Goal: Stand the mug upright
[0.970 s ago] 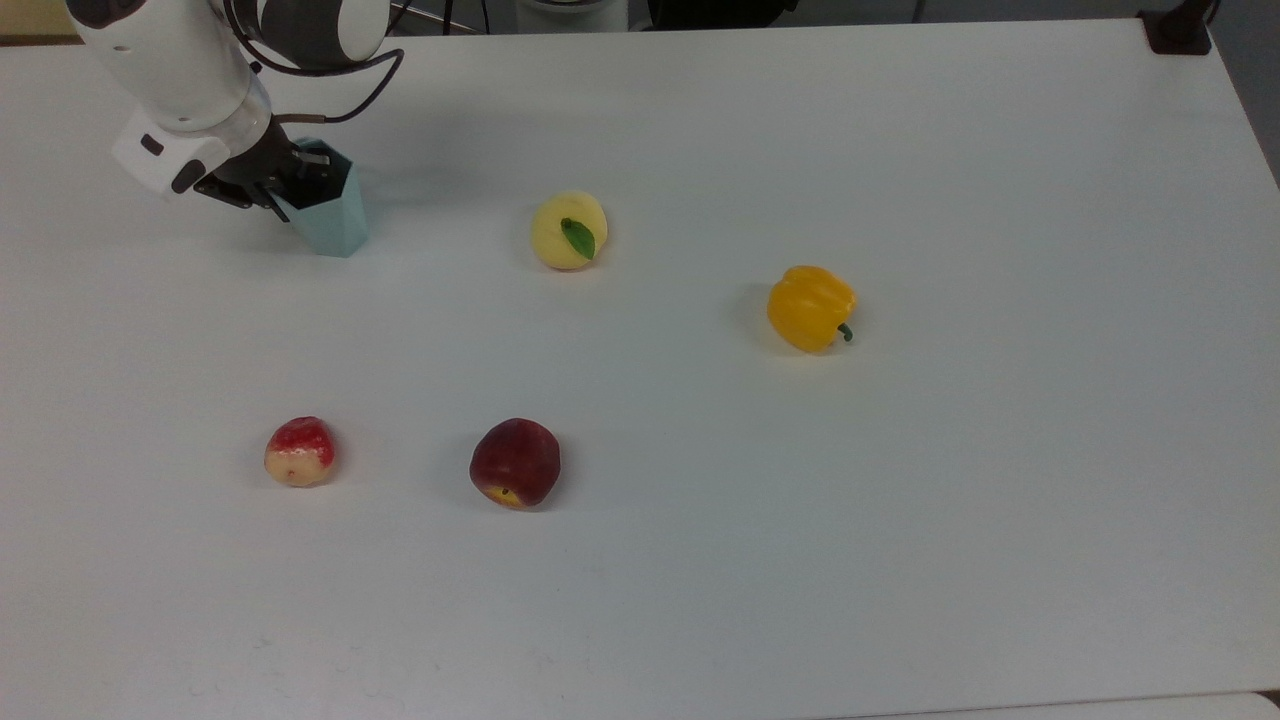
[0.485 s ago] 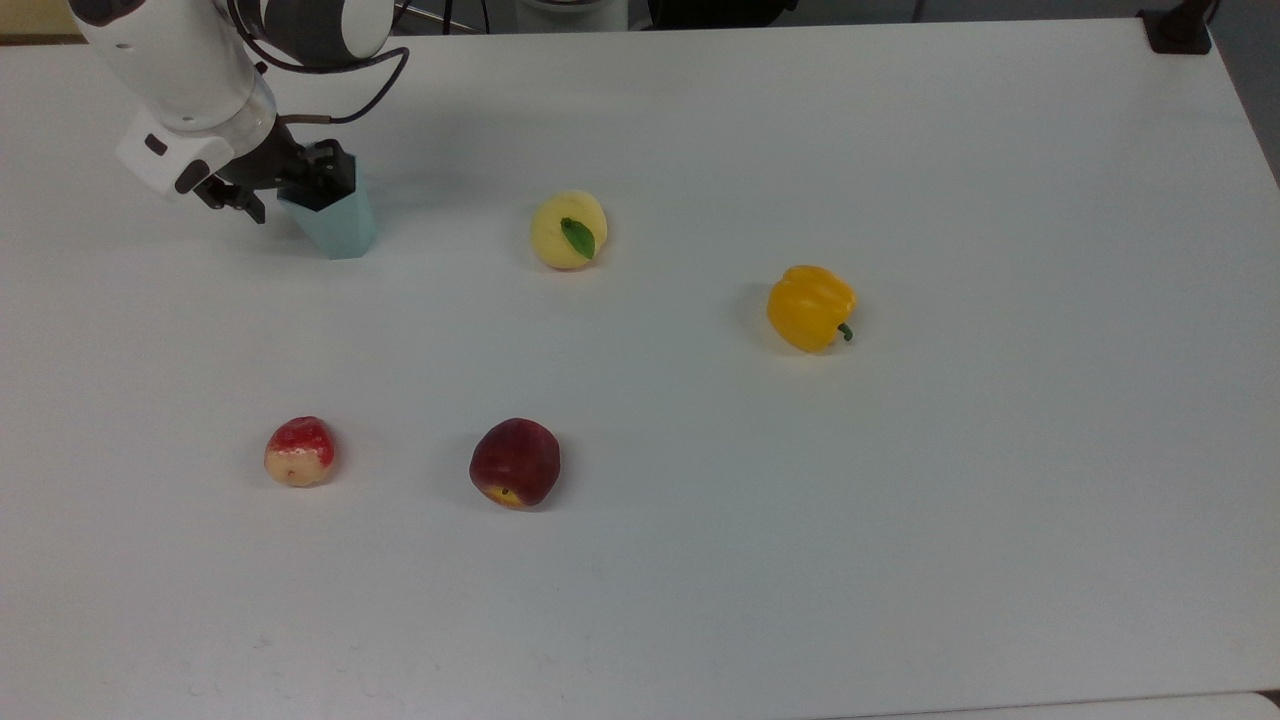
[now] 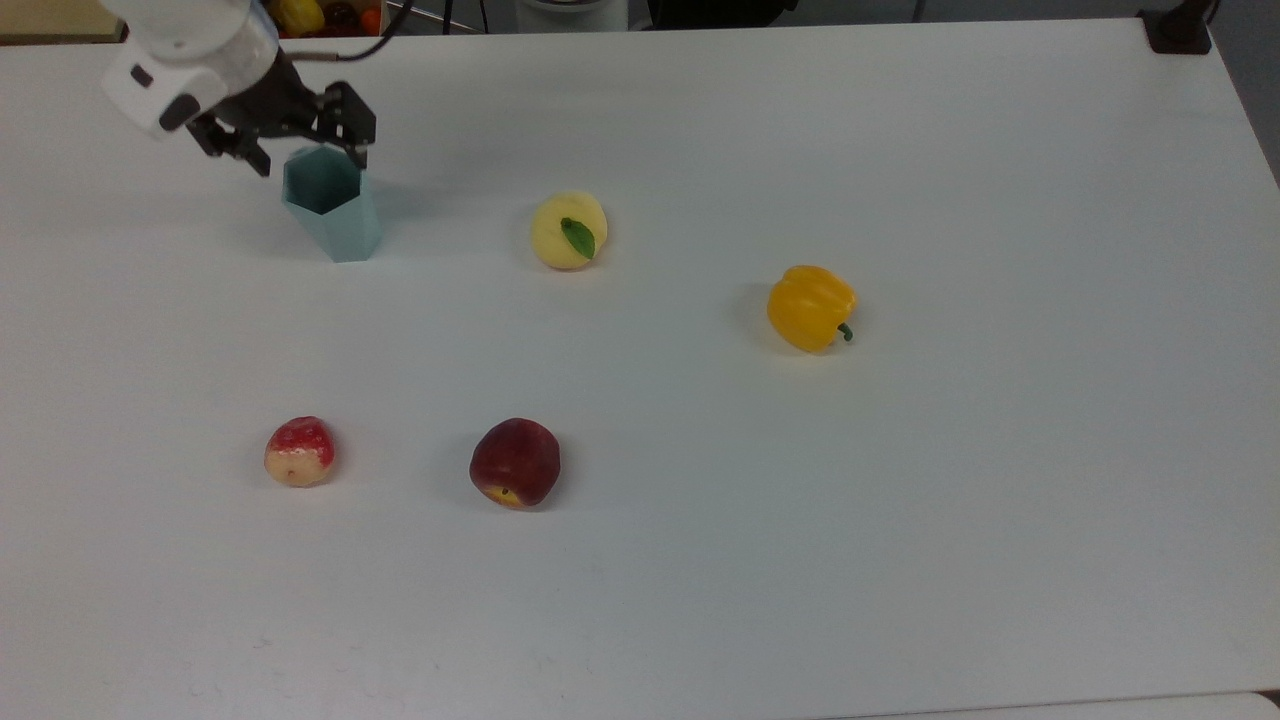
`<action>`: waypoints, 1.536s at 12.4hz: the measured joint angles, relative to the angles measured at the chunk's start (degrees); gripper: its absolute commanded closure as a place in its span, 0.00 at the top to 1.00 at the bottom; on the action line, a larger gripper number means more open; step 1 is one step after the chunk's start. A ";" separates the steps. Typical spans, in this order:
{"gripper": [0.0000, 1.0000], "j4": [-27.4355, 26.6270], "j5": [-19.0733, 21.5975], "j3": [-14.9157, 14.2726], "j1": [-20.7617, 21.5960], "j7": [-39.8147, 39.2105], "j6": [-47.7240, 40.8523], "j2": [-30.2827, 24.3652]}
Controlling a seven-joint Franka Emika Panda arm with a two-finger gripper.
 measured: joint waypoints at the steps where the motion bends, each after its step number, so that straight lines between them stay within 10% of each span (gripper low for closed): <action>1: 1.00 1.77 0.01 0.54 -0.01 1.53 -2.88 -1.15; 9: 1.00 9.37 -2.13 19.76 -0.29 40.62 -17.69 -14.34; 13: 1.00 9.42 -2.33 26.12 -0.86 41.90 -17.90 -16.75; 19: 1.00 5.09 -2.57 25.10 0.60 24.88 -8.12 -17.31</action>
